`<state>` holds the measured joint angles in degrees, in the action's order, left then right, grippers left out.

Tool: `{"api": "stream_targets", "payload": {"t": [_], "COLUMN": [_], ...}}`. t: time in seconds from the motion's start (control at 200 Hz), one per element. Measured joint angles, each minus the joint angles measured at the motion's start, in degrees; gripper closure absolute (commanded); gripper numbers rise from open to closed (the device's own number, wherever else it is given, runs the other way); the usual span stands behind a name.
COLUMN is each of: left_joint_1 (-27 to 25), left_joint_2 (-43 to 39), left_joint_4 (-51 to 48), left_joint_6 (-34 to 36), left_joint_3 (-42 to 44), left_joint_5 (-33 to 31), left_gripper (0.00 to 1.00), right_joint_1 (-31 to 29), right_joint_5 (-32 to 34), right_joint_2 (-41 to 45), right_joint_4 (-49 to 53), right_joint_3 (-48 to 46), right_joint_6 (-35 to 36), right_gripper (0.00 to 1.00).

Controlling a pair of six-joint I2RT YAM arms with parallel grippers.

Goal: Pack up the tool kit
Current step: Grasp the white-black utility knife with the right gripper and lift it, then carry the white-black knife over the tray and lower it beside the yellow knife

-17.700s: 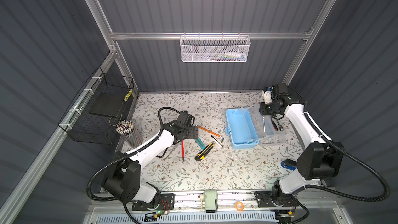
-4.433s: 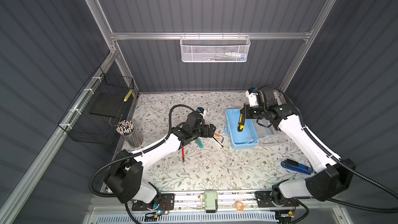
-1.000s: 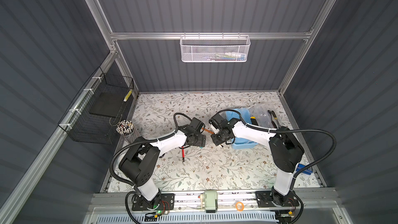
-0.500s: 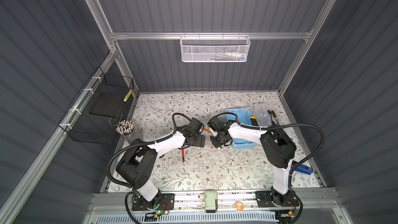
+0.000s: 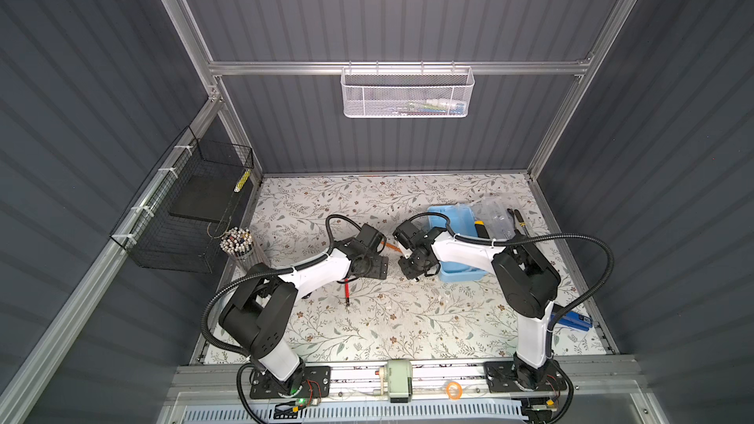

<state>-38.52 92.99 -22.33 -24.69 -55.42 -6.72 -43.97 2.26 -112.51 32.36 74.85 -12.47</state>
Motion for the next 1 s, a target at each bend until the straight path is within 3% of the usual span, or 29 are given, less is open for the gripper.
{"api": "stream_targets", "payload": {"t": [0.185, 0.43, 0.77, 1.0], "left_joint_1": [0.0, 0.0, 0.0, 0.0], "left_joint_2": [0.0, 0.0, 0.0, 0.0], "left_joint_4": [0.02, 0.04, 0.04, 0.04], "left_joint_6": [0.0, 0.02, 0.02, 0.04], "left_joint_3": [0.0, 0.0, 0.0, 0.0], "left_joint_5": [-0.07, -0.2, -0.17, -0.15], "left_gripper": [0.09, 0.09, 0.11, 0.11], "right_joint_1": [0.0, 1.77, 16.96, 23.02], "right_joint_5": [-1.73, -2.54, 2.75, 4.57], "right_joint_2": [4.22, 16.98, 24.5, 25.27], "right_joint_4": [-0.94, -1.92, 2.16, 4.2], "right_joint_3": [-1.51, -1.51, -3.19, -4.79], "right_joint_6": [0.55, 0.52, 1.68, 3.34], "right_gripper": [0.87, 0.87, 0.88, 0.88]}}
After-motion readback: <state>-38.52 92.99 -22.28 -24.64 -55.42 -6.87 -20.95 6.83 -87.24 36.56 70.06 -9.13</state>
